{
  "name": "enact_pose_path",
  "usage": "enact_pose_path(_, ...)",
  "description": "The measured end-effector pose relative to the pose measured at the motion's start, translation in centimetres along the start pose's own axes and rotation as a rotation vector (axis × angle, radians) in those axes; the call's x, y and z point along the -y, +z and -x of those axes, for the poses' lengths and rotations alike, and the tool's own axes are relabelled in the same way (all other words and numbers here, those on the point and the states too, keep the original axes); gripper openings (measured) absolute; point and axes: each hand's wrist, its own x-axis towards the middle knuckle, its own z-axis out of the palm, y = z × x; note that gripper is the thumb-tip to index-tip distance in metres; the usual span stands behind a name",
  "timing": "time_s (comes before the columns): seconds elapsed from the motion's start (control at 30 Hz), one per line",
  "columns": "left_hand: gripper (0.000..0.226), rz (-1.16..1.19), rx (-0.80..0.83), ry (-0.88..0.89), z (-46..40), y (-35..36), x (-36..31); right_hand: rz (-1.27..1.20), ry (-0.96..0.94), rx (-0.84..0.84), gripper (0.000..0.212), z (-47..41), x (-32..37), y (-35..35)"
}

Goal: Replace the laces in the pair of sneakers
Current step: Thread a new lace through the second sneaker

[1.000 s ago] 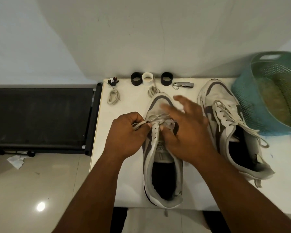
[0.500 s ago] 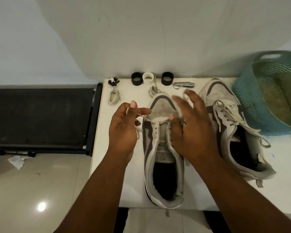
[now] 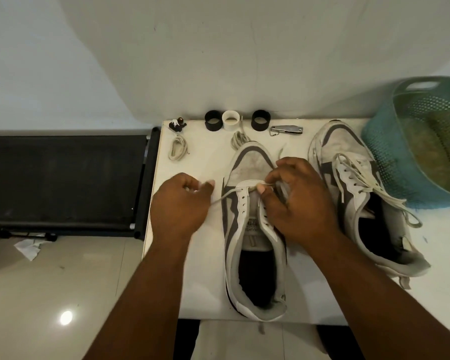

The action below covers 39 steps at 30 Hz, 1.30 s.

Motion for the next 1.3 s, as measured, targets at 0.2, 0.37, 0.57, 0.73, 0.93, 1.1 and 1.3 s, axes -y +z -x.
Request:
enact_pose_path(0.2,0.035,-0.091,-0.128,0.353,1.3,0.8,-1.1,0.136,0.003,0.086,0.011,-0.1,-0.1,-0.9)
enact_pose_path(0.37,0.030,0.126,0.148,0.651,1.6,2.0,-1.6,0.146,-0.114,0.044,0.014,0.0,0.5,-1.2)
enact_pose_path(0.57,0.023,0.131,0.213,0.568,1.9,3.0,-2.3,-0.255,-0.161,0.006,0.012,-0.2,1.6,-2.4)
enact_pose_path(0.73,0.018,0.513,0.108,0.047,1.6,3.4,-2.3,-0.762,0.152,-0.012,0.008,-0.8,1.1,-3.8)
enact_pose_path(0.93,0.044,0.233,0.209,0.772,2.5,2.1,-3.3,-0.507,-0.065,0.112,0.022,-0.2,2.0,-3.0)
enact_pose_path(1.1,0.022,0.249,0.021,0.584,2.1,1.4,-3.5,-0.557,0.059,-0.015,0.016,-0.7,1.3,-3.7)
enact_pose_path(1.3,0.026,0.932,-0.169,-0.392,-0.6,0.8,-2.4,-0.677,0.144,-0.129,0.015,-1.0,0.8,-3.8)
